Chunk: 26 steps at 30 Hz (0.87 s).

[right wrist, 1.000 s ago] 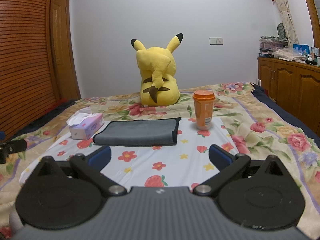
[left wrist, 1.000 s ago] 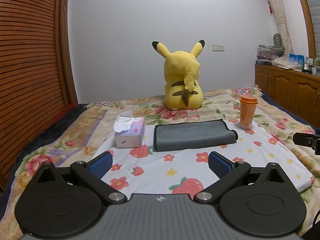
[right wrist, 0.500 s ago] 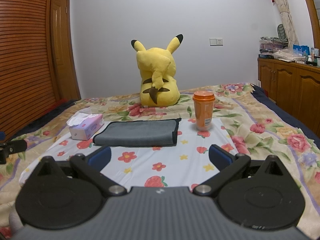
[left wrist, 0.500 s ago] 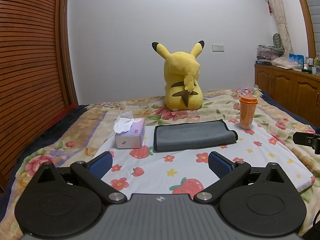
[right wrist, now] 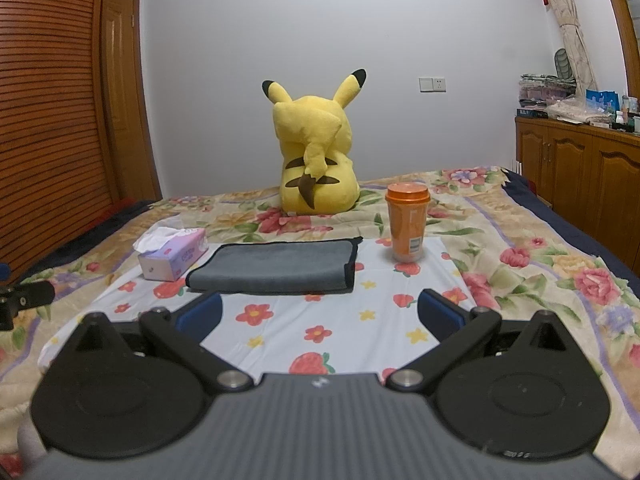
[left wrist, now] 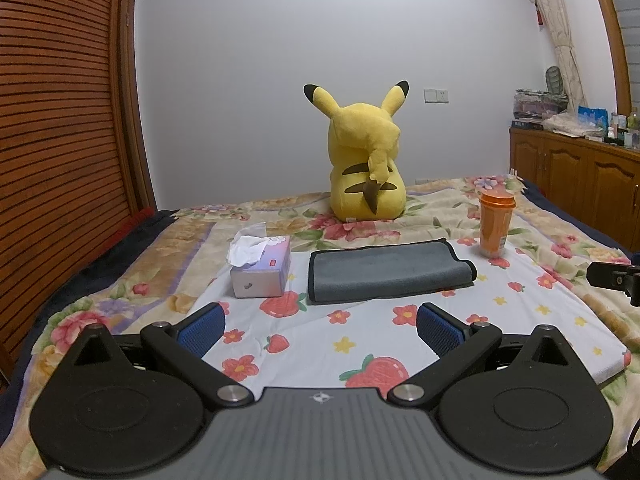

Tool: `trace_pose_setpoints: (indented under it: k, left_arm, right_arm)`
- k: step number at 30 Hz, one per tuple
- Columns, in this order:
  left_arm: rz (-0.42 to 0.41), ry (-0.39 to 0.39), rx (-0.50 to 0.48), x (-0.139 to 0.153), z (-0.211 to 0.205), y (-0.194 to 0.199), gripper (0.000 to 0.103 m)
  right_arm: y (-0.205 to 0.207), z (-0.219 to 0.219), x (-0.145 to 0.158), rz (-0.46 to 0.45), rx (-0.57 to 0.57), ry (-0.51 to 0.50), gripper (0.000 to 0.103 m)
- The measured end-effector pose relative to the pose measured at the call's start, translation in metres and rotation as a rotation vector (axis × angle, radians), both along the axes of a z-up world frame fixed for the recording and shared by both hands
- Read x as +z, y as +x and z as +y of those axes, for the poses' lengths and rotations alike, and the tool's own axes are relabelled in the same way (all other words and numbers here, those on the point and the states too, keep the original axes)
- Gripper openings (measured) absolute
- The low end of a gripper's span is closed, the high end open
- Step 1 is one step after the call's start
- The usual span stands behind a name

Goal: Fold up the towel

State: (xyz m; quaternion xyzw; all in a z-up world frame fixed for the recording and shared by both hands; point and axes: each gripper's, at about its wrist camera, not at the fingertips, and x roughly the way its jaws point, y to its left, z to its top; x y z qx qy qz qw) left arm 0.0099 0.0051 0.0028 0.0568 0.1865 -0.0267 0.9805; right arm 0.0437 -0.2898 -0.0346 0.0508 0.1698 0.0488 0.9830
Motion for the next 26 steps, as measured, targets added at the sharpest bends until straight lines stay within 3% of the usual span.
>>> trace_pose_setpoints:
  k: [26]
  left_arm:
    - [0.004, 0.004, -0.001, -0.0019, -0.0001, 0.0011, 0.103]
  right_arm:
    - [0.0013, -0.0025, 0.0023, 0.001, -0.003, 0.006, 0.103]
